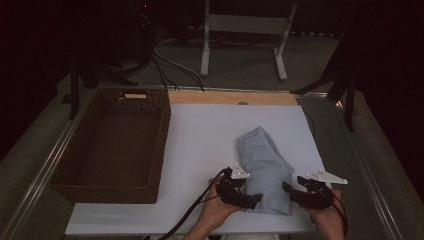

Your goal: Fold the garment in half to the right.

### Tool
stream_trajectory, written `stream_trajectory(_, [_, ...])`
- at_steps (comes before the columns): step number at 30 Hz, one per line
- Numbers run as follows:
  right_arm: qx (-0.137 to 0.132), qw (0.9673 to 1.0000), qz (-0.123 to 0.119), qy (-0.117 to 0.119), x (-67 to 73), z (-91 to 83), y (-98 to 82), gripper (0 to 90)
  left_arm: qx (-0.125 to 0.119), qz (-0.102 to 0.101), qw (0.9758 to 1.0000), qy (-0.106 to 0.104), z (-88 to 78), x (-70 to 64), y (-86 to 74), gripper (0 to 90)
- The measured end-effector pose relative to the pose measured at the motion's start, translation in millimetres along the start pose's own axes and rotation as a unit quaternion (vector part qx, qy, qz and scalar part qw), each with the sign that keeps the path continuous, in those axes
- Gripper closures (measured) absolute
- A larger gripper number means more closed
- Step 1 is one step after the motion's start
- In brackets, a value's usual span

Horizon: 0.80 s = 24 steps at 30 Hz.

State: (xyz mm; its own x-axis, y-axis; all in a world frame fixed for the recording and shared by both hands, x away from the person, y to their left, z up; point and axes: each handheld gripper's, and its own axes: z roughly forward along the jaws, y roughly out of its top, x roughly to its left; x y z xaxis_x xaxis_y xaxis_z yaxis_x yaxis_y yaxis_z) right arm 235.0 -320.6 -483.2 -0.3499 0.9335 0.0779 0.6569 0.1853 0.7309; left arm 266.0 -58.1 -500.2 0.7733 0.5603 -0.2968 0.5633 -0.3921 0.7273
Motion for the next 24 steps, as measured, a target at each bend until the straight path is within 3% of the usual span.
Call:
stream_trajectory(6, [0.002, 1.0, 0.002, -0.001, -0.5, 0.3, -0.7, 39.1, 0.015, -0.004, 0.9998, -0.012, 6.6, -4.8, -3.2, 19.7])
stream_trajectory(7, [0.002, 1.0, 0.002, -0.001, -0.5, 0.3, -0.8, 40.0, 0.013, -0.006, 0.9998, -0.016, 7.1, -5.3, -3.9, 26.4])
stream_trajectory(14, [0.008, 1.0, 0.004, 0.003, -0.3, 1.0, -1.3, 51.0, 0.022, -0.02, 0.9993, -0.024, 6.0, -3.1, -3.4, 51.4])
stream_trajectory(18, [0.011, 0.9999, 0.002, 0.007, 1.3, 2.3, -0.8, 60.5, 0.023, -0.015, 0.9995, -0.017, 5.6, -4.7, -3.4, 68.2])
stream_trajectory(19, [0.014, 0.9999, 0.0, 0.01, 2.7, 3.2, -0.5, 65.0, 0.022, -0.015, 0.9995, -0.013, 5.9, -5.9, -3.6, 68.2])
stream_trajectory(20, [0.019, 0.9997, -0.008, 0.014, 4.9, 4.5, 0.3, 69.9, 0.022, -0.015, 0.9996, -0.012, 6.0, -6.3, -3.5, 74.2])
stream_trajectory(24, [0.025, 0.9995, -0.012, 0.014, 7.2, 7.6, 2.5, 74.7, 0.022, -0.008, 0.9997, -0.005, 4.6, -6.6, -2.5, 78.5])
